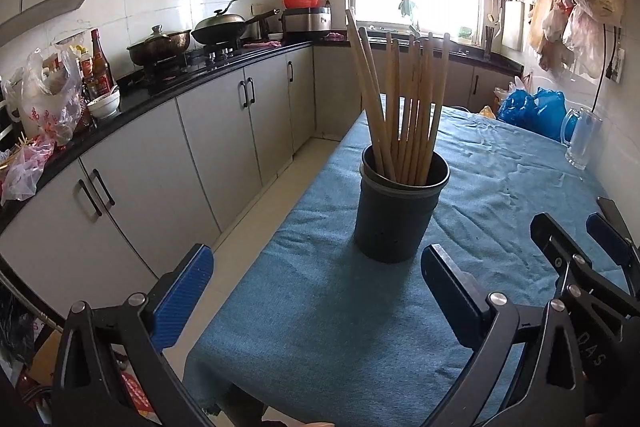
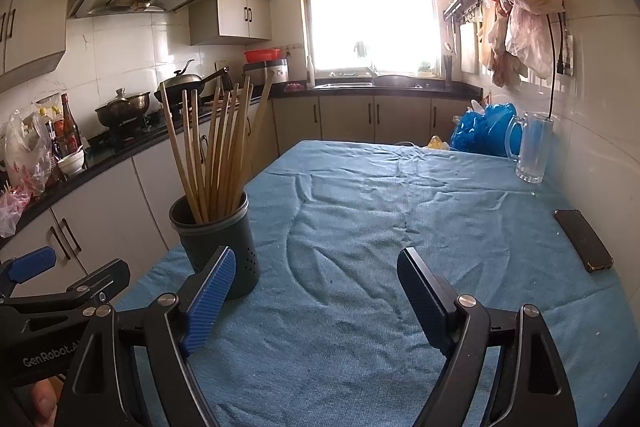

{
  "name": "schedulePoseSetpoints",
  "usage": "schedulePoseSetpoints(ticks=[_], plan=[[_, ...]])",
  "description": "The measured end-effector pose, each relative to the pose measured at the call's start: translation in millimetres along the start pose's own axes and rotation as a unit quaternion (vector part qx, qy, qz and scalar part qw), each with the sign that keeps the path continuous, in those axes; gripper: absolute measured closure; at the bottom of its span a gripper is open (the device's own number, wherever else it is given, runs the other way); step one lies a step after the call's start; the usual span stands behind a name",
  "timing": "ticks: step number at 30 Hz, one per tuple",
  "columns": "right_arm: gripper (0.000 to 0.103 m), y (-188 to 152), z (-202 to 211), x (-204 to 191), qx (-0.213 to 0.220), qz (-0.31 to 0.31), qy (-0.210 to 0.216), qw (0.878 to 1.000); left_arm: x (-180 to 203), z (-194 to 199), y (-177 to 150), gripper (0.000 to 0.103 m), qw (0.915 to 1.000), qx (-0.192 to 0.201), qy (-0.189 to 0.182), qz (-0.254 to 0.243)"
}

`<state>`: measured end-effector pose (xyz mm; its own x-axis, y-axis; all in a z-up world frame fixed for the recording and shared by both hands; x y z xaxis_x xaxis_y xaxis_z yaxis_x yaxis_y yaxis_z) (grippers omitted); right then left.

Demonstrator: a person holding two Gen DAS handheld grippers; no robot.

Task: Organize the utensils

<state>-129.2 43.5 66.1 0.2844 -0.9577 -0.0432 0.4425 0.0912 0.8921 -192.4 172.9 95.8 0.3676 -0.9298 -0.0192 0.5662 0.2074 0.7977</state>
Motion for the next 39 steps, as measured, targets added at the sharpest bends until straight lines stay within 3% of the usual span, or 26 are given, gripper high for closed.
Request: schedulePoseSetpoints(ticks=[39], plan=[[0.014,2.9,5.9,2.8,0.015,-0.005,-0.009,1.0,-7.9,-9.8,-5.6,0.0,0.9999,-0.009,0.013,0.002]])
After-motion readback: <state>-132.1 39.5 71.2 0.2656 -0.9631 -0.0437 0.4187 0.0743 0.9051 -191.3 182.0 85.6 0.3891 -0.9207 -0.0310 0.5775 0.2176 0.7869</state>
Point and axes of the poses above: each gripper's, at about its wrist camera, not at the fingertips, and z roughly against the way its jaws point, x to its right, y to its top, the point moved 3 cm from there along -z, roughly the way its jaws point, and after that the axes turned 1 degree about -x, right-handed, at the moved point
